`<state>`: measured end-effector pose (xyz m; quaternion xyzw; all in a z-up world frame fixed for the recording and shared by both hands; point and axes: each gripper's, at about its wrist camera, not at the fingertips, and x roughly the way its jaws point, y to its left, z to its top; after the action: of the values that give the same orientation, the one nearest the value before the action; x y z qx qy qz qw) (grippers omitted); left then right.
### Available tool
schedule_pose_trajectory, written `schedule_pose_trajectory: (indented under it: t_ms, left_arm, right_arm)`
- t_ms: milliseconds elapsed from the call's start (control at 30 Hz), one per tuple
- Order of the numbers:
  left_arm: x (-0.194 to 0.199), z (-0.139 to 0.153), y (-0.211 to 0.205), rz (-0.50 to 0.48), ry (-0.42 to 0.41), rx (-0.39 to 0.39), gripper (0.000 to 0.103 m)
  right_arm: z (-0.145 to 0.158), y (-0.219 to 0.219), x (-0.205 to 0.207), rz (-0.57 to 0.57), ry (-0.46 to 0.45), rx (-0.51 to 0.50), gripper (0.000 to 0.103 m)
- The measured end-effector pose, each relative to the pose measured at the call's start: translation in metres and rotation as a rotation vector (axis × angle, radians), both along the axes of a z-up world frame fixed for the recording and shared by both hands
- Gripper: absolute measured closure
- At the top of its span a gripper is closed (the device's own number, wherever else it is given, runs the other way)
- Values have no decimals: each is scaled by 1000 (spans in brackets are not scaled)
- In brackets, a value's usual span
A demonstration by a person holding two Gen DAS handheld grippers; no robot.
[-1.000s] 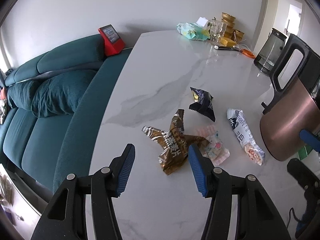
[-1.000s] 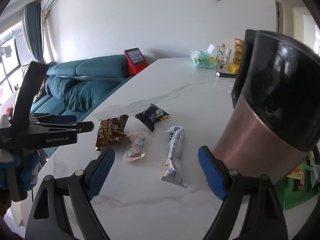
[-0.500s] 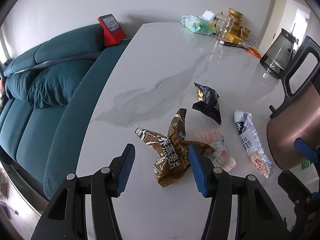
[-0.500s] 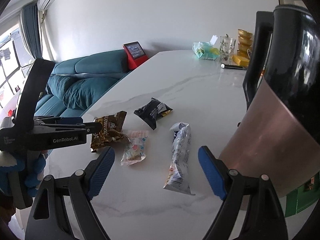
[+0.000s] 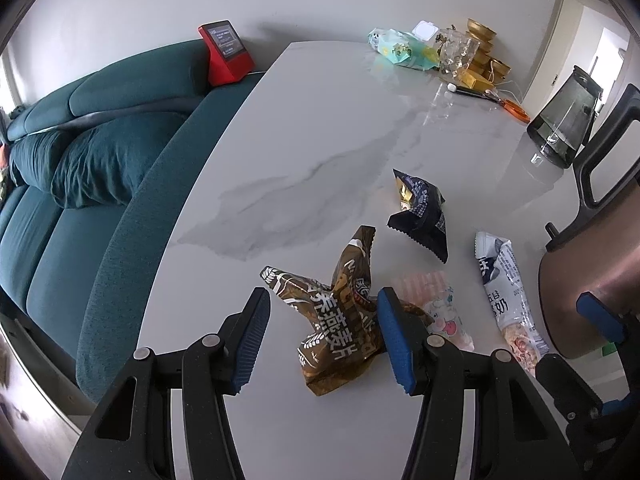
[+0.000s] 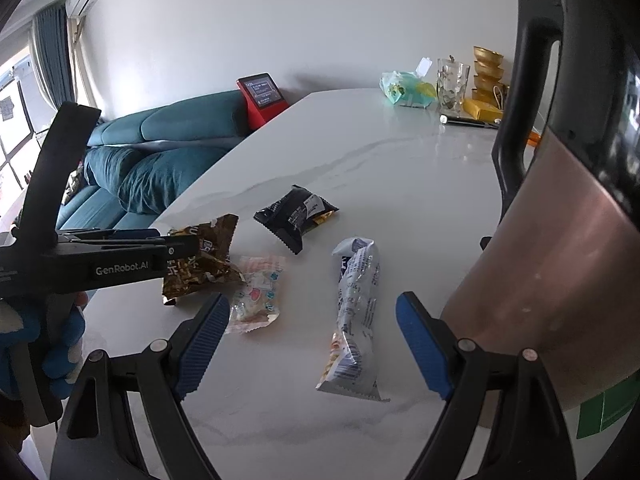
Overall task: Organize snacks
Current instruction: 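Grasp the brown oat-biscuit bag with the left tool while the right tool grasps the pink candy pack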
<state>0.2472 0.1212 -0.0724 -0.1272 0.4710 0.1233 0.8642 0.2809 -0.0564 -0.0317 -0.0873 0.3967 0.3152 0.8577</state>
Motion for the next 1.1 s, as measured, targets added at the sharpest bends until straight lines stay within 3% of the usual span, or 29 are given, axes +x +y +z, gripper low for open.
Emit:
schedule_pose_trajectory:
  t_ms: [400,700,1100]
  left_arm:
    - [6,-4,2,9,1,6,54]
    - [13,-10,5,21,17,-21,54]
    - [15,-17,5,48,32,-57,54]
  right_arm:
    - [-5,5,3,15,-2,-8,0]
    - [-2,27,-5,113,-27,-1,0]
    - [-30,60,-11,213,1,-101,0]
